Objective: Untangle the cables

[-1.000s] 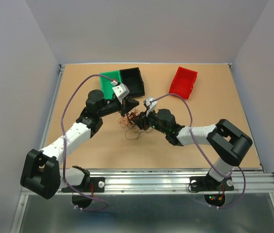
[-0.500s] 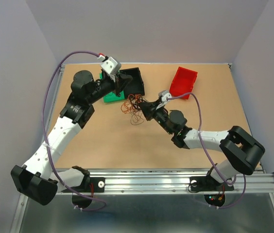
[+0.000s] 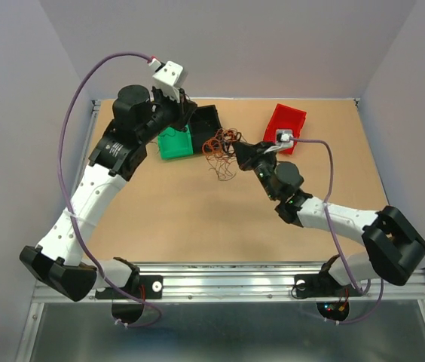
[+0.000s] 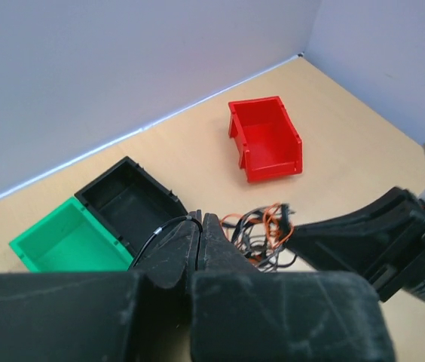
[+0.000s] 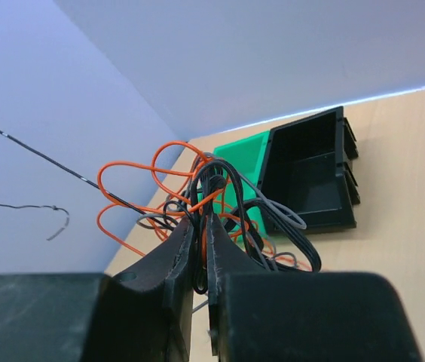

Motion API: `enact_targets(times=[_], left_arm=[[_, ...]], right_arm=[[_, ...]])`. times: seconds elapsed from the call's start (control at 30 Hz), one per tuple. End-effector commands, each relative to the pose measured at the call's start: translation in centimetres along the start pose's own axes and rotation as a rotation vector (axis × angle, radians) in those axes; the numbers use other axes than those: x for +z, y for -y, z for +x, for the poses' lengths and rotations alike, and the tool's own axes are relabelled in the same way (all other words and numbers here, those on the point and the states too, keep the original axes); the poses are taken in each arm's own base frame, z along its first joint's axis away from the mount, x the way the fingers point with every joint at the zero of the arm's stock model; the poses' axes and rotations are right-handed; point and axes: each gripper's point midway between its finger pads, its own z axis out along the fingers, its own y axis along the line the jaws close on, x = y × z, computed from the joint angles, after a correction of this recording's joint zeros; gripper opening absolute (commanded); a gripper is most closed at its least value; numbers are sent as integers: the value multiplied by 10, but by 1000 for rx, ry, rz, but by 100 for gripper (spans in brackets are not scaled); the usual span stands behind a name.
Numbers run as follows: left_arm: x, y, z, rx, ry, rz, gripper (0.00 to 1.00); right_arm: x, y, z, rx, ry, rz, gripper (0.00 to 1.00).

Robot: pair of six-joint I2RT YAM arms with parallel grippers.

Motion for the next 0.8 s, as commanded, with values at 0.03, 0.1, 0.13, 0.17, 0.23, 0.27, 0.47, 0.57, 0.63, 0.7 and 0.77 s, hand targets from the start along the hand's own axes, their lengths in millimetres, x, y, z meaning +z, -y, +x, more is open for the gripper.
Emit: enact_targets(times=[0.03, 0.1, 0.13, 0.17, 0.23, 0.27, 0.47, 0.57, 0.63, 0.7, 0.77], left_arm=[[-108, -29, -169, 43, 617, -254, 0], [-117, -33, -168, 40, 639, -281, 0], [-121, -34, -165, 37, 641, -290, 0], [-124, -34, -165, 33, 646, -296, 0], [-129, -35, -160, 28, 647, -301, 0], [-129, -34, -157, 23, 645, -296, 0], [-114, -5, -134, 54, 608, -120, 0], [-97, -1, -124, 68, 561, -77, 0], [-81, -1, -114, 67, 519, -63, 0], [-61, -3, -100, 66, 470, -48, 0], [-46, -4, -91, 69, 436, -39, 0]], right_arm=[[-78, 163, 63, -107, -270, 518, 12], [-90, 183, 54, -101, -252, 591, 13], [-94, 186, 43, -86, -214, 617, 13], [-103, 198, 41, -88, -218, 660, 13], [-109, 203, 35, -75, -194, 680, 15], [-113, 207, 30, -64, -178, 692, 15], [-114, 201, 23, -69, -175, 658, 18], [-108, 186, 27, -86, -214, 558, 23], [-108, 179, 28, -102, -225, 505, 28], [-107, 168, 29, -99, -231, 442, 36], [-109, 161, 25, -103, -226, 403, 38]])
